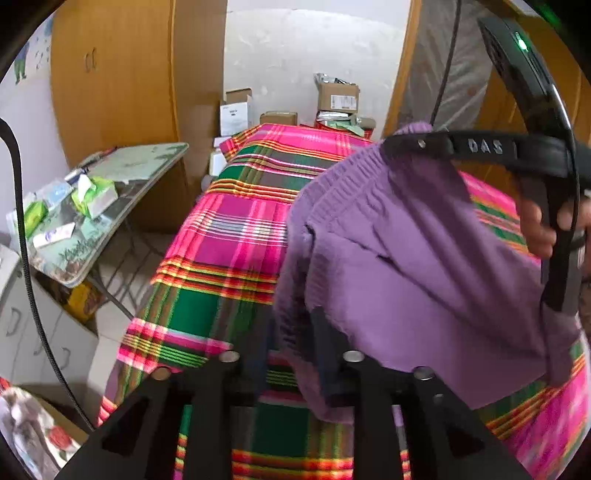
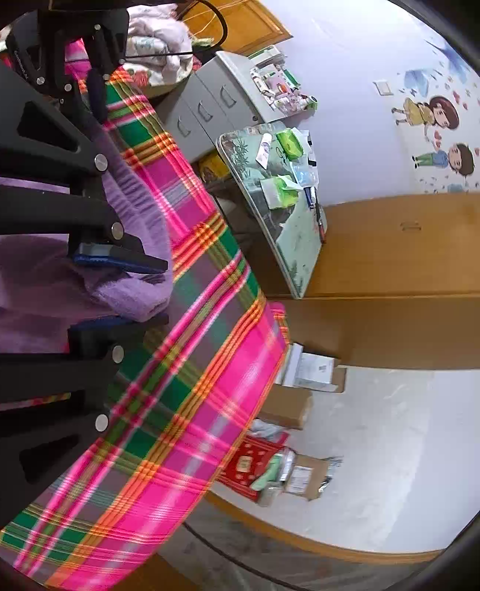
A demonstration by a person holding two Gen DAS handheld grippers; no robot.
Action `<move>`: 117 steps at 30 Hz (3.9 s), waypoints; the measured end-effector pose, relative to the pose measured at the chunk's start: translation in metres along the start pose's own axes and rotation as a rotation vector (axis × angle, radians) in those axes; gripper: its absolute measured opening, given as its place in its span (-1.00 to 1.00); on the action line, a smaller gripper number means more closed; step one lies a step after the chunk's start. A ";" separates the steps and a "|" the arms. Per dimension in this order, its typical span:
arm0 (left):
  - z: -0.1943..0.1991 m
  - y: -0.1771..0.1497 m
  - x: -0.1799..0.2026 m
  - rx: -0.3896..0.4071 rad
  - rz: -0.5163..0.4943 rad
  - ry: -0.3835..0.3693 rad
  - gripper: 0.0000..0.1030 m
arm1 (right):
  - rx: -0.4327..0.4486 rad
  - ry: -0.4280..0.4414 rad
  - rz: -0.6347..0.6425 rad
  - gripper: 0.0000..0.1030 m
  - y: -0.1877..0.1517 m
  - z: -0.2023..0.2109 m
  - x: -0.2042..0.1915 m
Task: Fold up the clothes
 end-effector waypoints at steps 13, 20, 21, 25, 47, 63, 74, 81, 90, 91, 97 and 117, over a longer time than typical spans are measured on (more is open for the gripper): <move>0.022 0.009 0.074 -0.007 -0.026 -0.192 0.03 | 0.050 -0.009 -0.106 -0.44 -0.067 0.102 0.064; -0.015 0.022 0.113 -0.178 0.051 -0.363 0.21 | 0.040 -0.023 -0.137 -0.34 -0.137 0.148 0.087; -0.021 0.024 0.117 -0.195 0.053 -0.357 0.21 | 0.038 -0.031 -0.131 -0.29 -0.146 0.152 0.088; -0.039 0.023 0.130 -0.245 0.047 -0.322 0.22 | 0.032 -0.074 -0.113 -0.28 -0.181 0.170 0.095; -0.091 0.030 0.134 -0.346 0.185 -0.296 -0.27 | 0.050 -0.086 -0.101 -0.24 -0.244 0.193 0.108; -0.068 0.071 0.136 -0.194 0.159 -0.361 -0.83 | 0.041 -0.134 -0.100 -0.94 -0.241 0.206 0.105; -0.055 0.112 0.113 -0.059 0.192 -0.345 -0.83 | 0.164 -0.271 -0.063 -0.95 -0.160 0.209 0.125; -0.065 0.143 0.100 0.001 0.205 -0.298 -0.83 | 0.175 -0.331 -0.035 -0.95 -0.110 0.176 0.145; -0.109 0.172 0.081 -0.010 0.211 -0.208 -0.83 | 0.118 -0.363 -0.025 -0.95 -0.074 0.114 0.173; -0.115 0.173 0.080 -0.019 0.209 -0.199 -0.83 | 0.107 -0.362 -0.033 -0.95 -0.073 0.105 0.178; -0.151 0.175 0.081 -0.060 0.180 -0.157 -0.83 | 0.049 -0.348 -0.051 -0.95 -0.072 0.066 0.200; -0.113 0.132 0.089 -0.113 0.079 -0.302 -0.19 | 0.075 -0.117 -0.362 -0.48 -0.095 0.098 0.236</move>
Point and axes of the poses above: each gripper's, at about its wrist camera, not at the fingertips, and z roughly against the way its jaws point, x to its right, y to its top, the point moved 4 cm from there along -z, roughly the way its jaws point, and after that the axes turned 6 degrees about -y, right-handed, at the moved point
